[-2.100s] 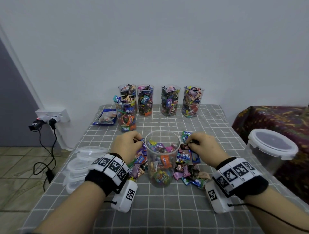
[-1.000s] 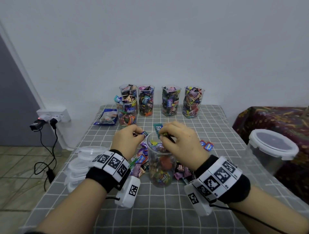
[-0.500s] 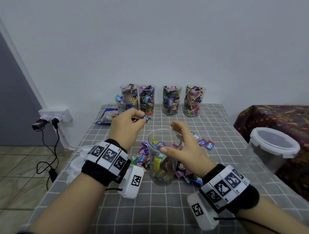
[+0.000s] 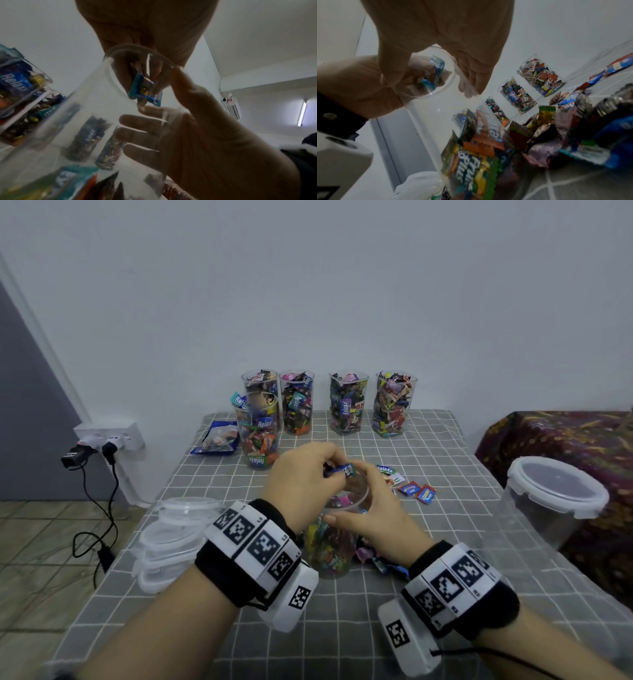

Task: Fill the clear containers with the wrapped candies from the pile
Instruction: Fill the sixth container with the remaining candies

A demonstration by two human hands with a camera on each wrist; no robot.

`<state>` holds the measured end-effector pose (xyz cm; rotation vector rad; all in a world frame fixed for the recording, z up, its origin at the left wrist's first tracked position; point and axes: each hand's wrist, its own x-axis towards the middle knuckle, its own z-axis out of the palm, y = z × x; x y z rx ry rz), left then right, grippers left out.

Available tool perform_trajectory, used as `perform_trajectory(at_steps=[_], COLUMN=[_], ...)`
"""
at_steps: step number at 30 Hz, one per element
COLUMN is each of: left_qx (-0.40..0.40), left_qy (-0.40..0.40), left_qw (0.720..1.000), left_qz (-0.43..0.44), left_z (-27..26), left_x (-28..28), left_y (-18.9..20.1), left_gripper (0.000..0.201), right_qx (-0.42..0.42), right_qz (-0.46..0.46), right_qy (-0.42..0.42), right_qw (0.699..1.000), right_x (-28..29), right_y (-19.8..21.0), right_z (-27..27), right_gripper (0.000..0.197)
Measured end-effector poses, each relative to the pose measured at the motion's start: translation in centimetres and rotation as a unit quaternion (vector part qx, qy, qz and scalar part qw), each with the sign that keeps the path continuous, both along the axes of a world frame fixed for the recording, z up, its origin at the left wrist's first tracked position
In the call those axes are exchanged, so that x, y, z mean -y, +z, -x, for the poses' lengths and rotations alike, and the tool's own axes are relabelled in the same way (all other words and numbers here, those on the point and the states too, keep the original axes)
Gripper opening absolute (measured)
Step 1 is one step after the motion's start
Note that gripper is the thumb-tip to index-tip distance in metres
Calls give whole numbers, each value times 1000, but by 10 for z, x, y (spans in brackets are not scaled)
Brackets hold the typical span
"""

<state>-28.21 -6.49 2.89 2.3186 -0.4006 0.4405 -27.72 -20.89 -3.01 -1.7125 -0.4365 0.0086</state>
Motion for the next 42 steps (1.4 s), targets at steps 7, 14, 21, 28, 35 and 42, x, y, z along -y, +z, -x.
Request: perform_trajectory(at_steps=[7,14,21,28,35,42], left_qx=[16,14,41,-94,-287,-304], left_qy=[2,-21,8,87,-11,-62], left_qw=[1000,999,980,991,907,901], left_qz=[-25,47,194,-30,-309,-303], left_z=[1,0,-2,-40,-75,-97], left_x=[2,1,-17,-56,-62,-57], left_y=[-4,-9,-7,-20,-60,-93], left_gripper=[21,13,16,45,104,122], right_qx=[4,12,-5,-10,-15,-39], right_qz=[7,24,79,343,646,667], right_qy=[-6,-10,-27,78,85,86], right_qw=[1000,1000,997,936,758,739], right_x=[0,-1,2,28,48,38], right_y=[-4,-4,-4,-3,-8,-14], right_z=[-1,-2,0,-23,-45,-52], right_gripper=[73,79,105,110,127,128])
